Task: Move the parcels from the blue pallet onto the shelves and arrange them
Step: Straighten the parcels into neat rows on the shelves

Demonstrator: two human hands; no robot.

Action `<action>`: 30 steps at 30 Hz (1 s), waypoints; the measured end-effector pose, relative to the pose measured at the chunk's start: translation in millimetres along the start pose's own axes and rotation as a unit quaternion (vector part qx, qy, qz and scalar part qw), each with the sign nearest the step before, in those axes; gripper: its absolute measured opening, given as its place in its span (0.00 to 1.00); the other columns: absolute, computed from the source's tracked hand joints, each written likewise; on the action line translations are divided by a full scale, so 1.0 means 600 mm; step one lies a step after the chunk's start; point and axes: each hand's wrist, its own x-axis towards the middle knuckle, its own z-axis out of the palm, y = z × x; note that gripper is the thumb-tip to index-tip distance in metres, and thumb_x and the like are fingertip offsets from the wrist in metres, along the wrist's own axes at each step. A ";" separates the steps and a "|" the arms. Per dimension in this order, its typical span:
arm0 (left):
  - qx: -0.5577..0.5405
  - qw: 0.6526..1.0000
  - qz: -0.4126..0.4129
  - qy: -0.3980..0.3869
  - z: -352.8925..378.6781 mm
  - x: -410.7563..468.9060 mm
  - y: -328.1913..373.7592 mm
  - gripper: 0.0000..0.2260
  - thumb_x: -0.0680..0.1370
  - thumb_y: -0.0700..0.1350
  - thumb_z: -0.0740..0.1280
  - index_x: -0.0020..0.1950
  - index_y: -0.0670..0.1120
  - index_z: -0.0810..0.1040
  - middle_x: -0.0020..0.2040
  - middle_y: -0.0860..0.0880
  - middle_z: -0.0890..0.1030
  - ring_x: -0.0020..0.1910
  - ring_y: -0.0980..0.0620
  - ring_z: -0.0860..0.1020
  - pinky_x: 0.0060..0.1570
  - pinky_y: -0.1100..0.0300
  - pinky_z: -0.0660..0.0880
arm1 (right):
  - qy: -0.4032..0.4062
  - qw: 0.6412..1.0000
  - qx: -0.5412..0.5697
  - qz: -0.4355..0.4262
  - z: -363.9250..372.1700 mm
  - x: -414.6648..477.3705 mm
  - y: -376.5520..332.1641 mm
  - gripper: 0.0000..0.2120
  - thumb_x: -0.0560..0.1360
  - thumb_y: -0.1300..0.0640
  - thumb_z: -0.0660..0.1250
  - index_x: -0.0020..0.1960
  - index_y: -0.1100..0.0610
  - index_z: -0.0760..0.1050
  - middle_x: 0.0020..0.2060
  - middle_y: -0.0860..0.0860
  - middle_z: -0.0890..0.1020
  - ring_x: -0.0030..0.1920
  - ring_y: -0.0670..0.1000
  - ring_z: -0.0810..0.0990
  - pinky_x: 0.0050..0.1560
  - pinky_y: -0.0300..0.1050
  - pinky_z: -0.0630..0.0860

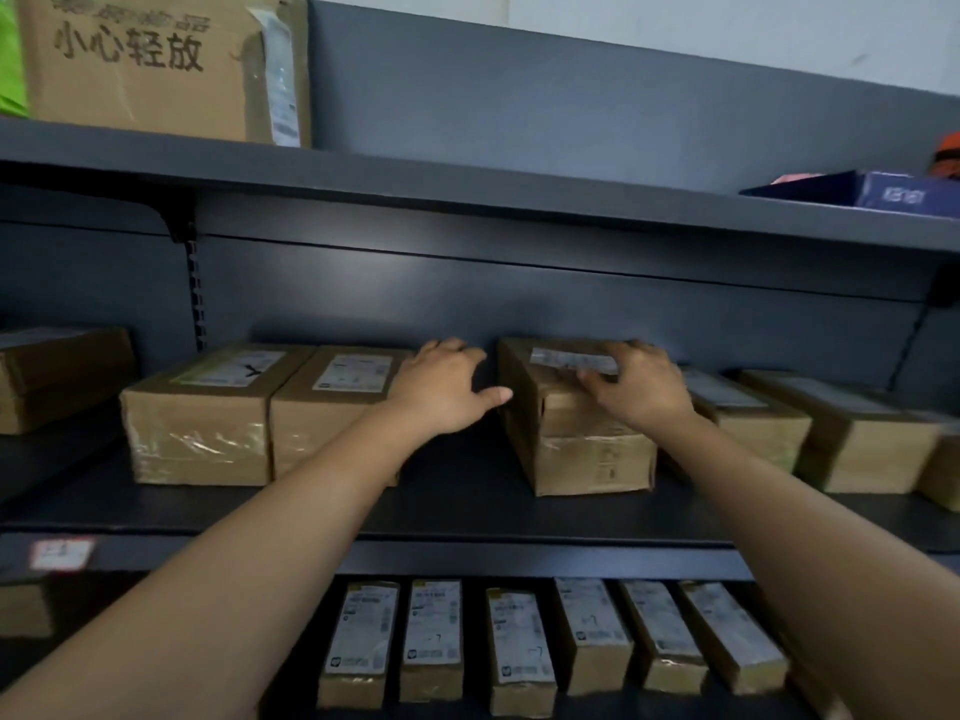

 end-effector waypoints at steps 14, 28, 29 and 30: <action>-0.017 1.000 0.007 0.015 0.097 0.053 0.178 0.27 0.78 0.59 0.63 0.75 0.52 0.65 0.74 0.49 0.66 0.73 0.46 0.61 0.71 0.52 0.60 | -0.156 0.983 -0.061 0.081 -0.028 -0.002 0.283 0.32 0.74 0.30 0.57 0.74 0.42 0.62 0.72 0.49 0.68 0.72 0.55 0.65 0.71 0.55 0.61; 0.003 0.999 -0.030 -0.031 0.039 0.007 0.088 0.25 0.79 0.54 0.65 0.74 0.50 0.66 0.72 0.48 0.70 0.69 0.48 0.68 0.68 0.53 0.66 | -0.114 0.991 0.006 -0.065 0.012 -0.015 0.181 0.24 0.75 0.38 0.64 0.70 0.37 0.67 0.71 0.45 0.69 0.71 0.53 0.63 0.66 0.60 0.62; 0.006 0.999 -0.034 -0.039 0.034 0.004 0.081 0.25 0.79 0.53 0.65 0.74 0.50 0.66 0.72 0.48 0.70 0.70 0.48 0.68 0.68 0.53 0.65 | -0.108 0.992 0.009 -0.069 0.013 -0.017 0.173 0.24 0.75 0.38 0.64 0.70 0.37 0.67 0.71 0.45 0.69 0.71 0.53 0.63 0.66 0.59 0.62; 0.009 0.998 -0.037 -0.044 0.030 0.002 0.075 0.25 0.79 0.53 0.65 0.75 0.50 0.66 0.73 0.48 0.69 0.70 0.47 0.68 0.67 0.54 0.65 | -0.102 0.992 0.014 -0.071 0.016 -0.019 0.167 0.24 0.75 0.39 0.64 0.70 0.37 0.67 0.71 0.45 0.69 0.71 0.53 0.62 0.66 0.59 0.61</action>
